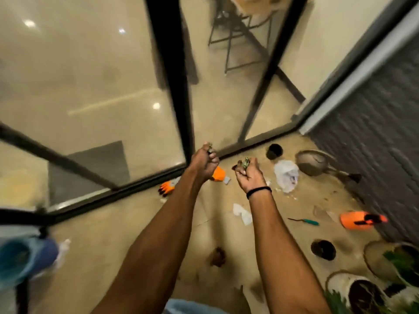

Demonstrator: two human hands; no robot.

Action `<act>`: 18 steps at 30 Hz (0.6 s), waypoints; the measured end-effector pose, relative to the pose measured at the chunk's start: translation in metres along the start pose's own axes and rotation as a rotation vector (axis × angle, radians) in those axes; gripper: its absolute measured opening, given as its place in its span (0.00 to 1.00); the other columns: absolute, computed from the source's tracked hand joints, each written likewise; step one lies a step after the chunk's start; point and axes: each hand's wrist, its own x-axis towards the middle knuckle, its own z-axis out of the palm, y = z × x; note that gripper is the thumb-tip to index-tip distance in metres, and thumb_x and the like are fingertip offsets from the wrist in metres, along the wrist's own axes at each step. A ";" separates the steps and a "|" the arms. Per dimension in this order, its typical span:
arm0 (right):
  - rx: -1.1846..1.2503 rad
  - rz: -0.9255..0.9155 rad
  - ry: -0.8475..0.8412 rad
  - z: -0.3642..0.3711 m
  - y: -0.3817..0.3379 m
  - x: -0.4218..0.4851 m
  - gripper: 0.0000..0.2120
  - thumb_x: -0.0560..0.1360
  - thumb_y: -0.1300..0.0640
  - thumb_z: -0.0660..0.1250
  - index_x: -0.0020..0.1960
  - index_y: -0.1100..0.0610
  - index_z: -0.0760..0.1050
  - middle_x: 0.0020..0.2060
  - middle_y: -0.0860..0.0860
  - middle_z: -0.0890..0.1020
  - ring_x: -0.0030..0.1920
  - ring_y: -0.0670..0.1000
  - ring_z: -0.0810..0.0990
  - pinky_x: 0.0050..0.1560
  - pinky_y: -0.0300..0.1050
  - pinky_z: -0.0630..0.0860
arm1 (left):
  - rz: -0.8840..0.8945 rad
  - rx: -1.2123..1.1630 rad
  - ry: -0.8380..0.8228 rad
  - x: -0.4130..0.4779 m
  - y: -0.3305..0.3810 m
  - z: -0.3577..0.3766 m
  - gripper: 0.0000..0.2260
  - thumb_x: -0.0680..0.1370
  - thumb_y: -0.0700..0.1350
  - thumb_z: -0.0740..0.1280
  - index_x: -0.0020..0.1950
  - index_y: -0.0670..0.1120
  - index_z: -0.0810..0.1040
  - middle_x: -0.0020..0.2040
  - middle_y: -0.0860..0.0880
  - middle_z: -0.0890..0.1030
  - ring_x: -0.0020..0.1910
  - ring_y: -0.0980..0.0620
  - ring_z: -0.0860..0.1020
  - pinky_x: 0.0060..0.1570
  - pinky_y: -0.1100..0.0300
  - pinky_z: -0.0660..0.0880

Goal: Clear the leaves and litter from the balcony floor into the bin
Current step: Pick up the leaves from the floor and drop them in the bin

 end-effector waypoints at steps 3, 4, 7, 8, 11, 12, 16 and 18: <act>-0.143 0.060 -0.072 0.043 0.073 -0.025 0.17 0.85 0.49 0.52 0.38 0.52 0.62 0.27 0.50 0.61 0.20 0.45 0.58 0.21 0.36 0.60 | 0.055 -0.134 0.011 -0.035 0.046 -0.079 0.15 0.87 0.46 0.53 0.40 0.49 0.66 0.23 0.54 0.65 0.18 0.59 0.62 0.19 0.66 0.59; -0.183 0.069 -0.104 0.061 0.102 -0.032 0.17 0.85 0.50 0.52 0.38 0.52 0.62 0.26 0.49 0.62 0.20 0.45 0.58 0.22 0.37 0.59 | 0.069 -0.183 0.013 -0.049 0.065 -0.108 0.15 0.87 0.47 0.53 0.40 0.49 0.66 0.22 0.54 0.65 0.18 0.59 0.63 0.19 0.66 0.59; -0.234 0.092 -0.176 0.105 0.184 -0.059 0.15 0.84 0.54 0.54 0.38 0.52 0.62 0.28 0.49 0.63 0.19 0.45 0.59 0.19 0.37 0.58 | 0.141 -0.276 0.050 -0.083 0.113 -0.194 0.15 0.87 0.47 0.53 0.40 0.49 0.66 0.22 0.53 0.66 0.18 0.59 0.64 0.18 0.67 0.60; -0.232 0.115 -0.216 0.119 0.208 -0.071 0.15 0.84 0.55 0.53 0.38 0.52 0.62 0.27 0.49 0.65 0.18 0.45 0.59 0.18 0.36 0.58 | 0.151 -0.296 0.054 -0.095 0.128 -0.219 0.15 0.87 0.47 0.53 0.40 0.49 0.67 0.22 0.53 0.66 0.18 0.59 0.64 0.18 0.67 0.59; -0.268 0.183 -0.331 0.169 0.301 -0.125 0.18 0.86 0.55 0.50 0.37 0.53 0.61 0.19 0.48 0.67 0.16 0.44 0.58 0.17 0.34 0.57 | 0.236 -0.394 0.072 -0.145 0.179 -0.310 0.15 0.87 0.47 0.54 0.40 0.50 0.67 0.22 0.54 0.66 0.17 0.59 0.63 0.18 0.67 0.59; -0.283 0.199 -0.359 0.182 0.329 -0.142 0.19 0.86 0.55 0.49 0.36 0.54 0.60 0.19 0.48 0.66 0.16 0.44 0.58 0.17 0.34 0.56 | 0.262 -0.417 0.081 -0.161 0.193 -0.335 0.16 0.87 0.47 0.53 0.39 0.50 0.67 0.21 0.54 0.66 0.17 0.60 0.63 0.18 0.67 0.59; -0.362 0.284 -0.431 0.229 0.443 -0.185 0.18 0.85 0.57 0.50 0.36 0.54 0.61 0.21 0.49 0.68 0.17 0.44 0.60 0.17 0.34 0.56 | 0.320 -0.514 0.154 -0.212 0.237 -0.443 0.15 0.87 0.45 0.54 0.40 0.50 0.68 0.23 0.53 0.67 0.17 0.60 0.63 0.19 0.67 0.58; -0.376 0.349 -0.428 0.245 0.484 -0.199 0.16 0.84 0.57 0.52 0.37 0.55 0.62 0.25 0.50 0.67 0.18 0.45 0.62 0.16 0.34 0.56 | 0.329 -0.570 0.194 -0.229 0.248 -0.484 0.16 0.87 0.45 0.53 0.40 0.49 0.68 0.23 0.53 0.68 0.18 0.59 0.63 0.19 0.67 0.58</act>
